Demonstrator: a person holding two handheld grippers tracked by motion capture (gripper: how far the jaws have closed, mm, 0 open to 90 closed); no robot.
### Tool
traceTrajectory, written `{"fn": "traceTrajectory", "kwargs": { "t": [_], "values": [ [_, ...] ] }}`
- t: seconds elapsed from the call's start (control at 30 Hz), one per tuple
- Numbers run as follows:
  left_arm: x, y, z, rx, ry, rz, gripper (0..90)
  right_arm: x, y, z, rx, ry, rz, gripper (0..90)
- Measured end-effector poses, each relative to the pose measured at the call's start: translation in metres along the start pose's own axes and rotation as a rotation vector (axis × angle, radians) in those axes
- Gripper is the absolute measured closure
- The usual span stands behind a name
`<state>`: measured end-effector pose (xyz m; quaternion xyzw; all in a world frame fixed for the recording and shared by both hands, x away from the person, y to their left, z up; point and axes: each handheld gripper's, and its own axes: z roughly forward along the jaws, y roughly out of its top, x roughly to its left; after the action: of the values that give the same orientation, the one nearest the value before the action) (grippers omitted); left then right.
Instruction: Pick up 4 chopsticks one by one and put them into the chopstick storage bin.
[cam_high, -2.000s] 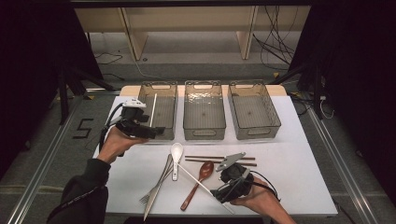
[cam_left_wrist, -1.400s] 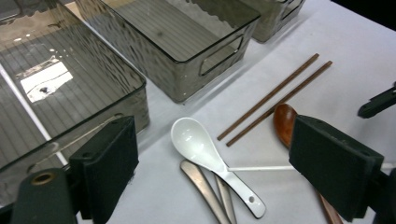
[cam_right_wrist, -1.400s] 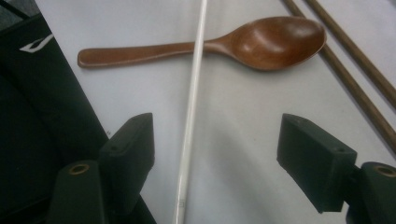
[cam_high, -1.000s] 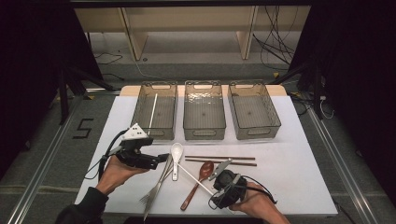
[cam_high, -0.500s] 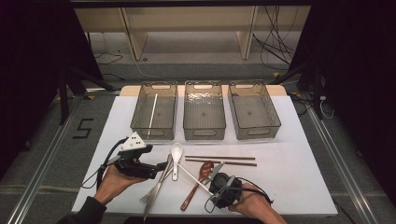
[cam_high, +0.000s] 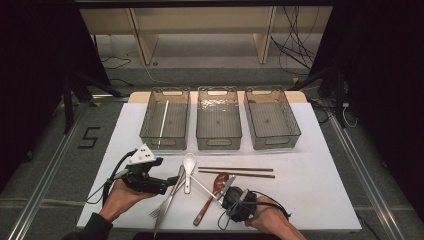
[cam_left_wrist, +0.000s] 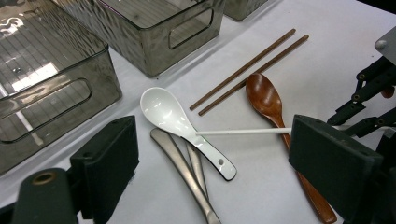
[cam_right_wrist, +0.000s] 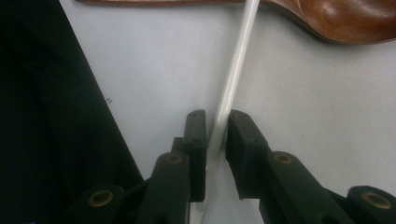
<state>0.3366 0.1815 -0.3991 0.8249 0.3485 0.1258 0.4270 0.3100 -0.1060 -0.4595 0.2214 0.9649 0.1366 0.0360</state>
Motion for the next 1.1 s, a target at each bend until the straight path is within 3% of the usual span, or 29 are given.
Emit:
{"fn": "traceTrajectory", "kwargs": {
  "t": [0.27,0.47,0.7,0.77,1.1],
  "values": [
    [-0.001,0.0,0.001,0.008,-0.007,0.01,15.4,0.001,0.0,-0.001,0.009,0.003,0.003,84.5],
    [-0.003,0.0,0.003,0.028,-0.028,0.026,15.5,0.0,-0.001,-0.003,0.012,-0.018,-0.03,84.9],
    [-0.011,0.001,0.009,0.075,-0.065,0.094,15.8,0.0,-0.001,-0.013,-0.023,-0.029,-0.06,85.0],
    [-0.015,0.002,0.011,0.094,-0.067,0.124,16.3,0.001,-0.001,-0.015,-0.03,-0.038,-0.091,85.0],
    [-0.031,0.002,0.027,0.239,-0.142,0.241,16.7,0.007,0.001,-0.029,-0.055,-0.039,-0.144,84.9]
  ]
}}
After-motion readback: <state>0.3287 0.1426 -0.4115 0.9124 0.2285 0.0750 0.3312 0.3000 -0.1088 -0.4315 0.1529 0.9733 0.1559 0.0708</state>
